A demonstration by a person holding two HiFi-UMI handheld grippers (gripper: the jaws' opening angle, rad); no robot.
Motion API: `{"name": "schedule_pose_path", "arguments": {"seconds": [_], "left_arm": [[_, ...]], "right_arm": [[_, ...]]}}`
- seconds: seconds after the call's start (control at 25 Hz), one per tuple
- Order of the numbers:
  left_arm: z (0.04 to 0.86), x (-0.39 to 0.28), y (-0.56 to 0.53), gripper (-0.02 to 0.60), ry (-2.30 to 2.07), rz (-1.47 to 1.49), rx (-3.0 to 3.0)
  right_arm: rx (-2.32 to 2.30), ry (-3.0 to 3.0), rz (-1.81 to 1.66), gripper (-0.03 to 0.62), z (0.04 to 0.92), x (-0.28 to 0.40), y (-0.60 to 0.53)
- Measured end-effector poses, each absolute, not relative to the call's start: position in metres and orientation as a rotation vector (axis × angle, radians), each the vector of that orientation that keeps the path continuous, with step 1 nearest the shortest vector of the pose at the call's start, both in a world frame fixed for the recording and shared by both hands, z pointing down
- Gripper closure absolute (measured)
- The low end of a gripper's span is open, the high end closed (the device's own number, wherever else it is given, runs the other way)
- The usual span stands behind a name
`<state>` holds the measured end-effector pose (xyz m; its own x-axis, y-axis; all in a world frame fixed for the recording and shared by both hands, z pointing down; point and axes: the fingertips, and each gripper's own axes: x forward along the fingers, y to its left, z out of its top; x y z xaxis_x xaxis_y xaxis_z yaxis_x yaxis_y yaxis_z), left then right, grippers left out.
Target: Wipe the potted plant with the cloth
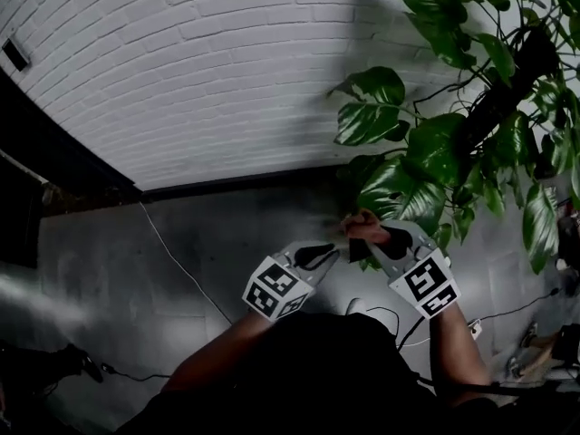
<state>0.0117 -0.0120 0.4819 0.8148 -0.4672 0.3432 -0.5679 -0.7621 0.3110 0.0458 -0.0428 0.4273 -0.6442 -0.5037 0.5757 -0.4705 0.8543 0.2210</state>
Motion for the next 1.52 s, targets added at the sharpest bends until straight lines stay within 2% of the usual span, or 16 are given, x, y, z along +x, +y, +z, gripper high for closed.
{"name": "schedule_pose_path", "arguments": {"seconds": [0.16,0.48,0.72,1.08,1.12,1.2,1.4,1.52], "left_arm": [[0.474,-0.037,-0.036,0.563,-0.751,0.334,2.602],[0.458,-0.085,-0.084,0.565,-0.728,0.295,2.570],[0.444,-0.099,-0.149,0.566,-0.771,0.266,2.575],[0.434,-0.070,-0.252,0.565,-0.623,0.271,2.636],[0.435,-0.065,-0.262,0.556,-0.594,0.277,2.636],[0.437,-0.053,-0.281,0.491,-0.530,0.295,2.639],[0.436,-0.027,-0.321,0.488,-0.394,0.291,2.658],[0.435,-0.011,-0.333,0.463,-0.245,0.263,2.579]], "right_arm": [[0.908,-2.355,0.002,0.525,0.417,0.030,-0.050],[1.233,-2.349,0.050,0.525,0.387,-0.002,-0.064],[1.400,-2.299,0.033,0.525,0.363,0.014,-0.110],[1.596,-2.150,-0.068,0.525,0.355,0.050,-0.209],[1.612,-2.140,-0.065,0.525,0.355,0.054,-0.219],[1.635,-2.119,-0.058,0.525,0.357,0.061,-0.237],[1.687,-2.052,-0.042,0.525,0.366,0.072,-0.267],[1.736,-1.987,0.003,0.525,0.373,0.081,-0.277]]}}
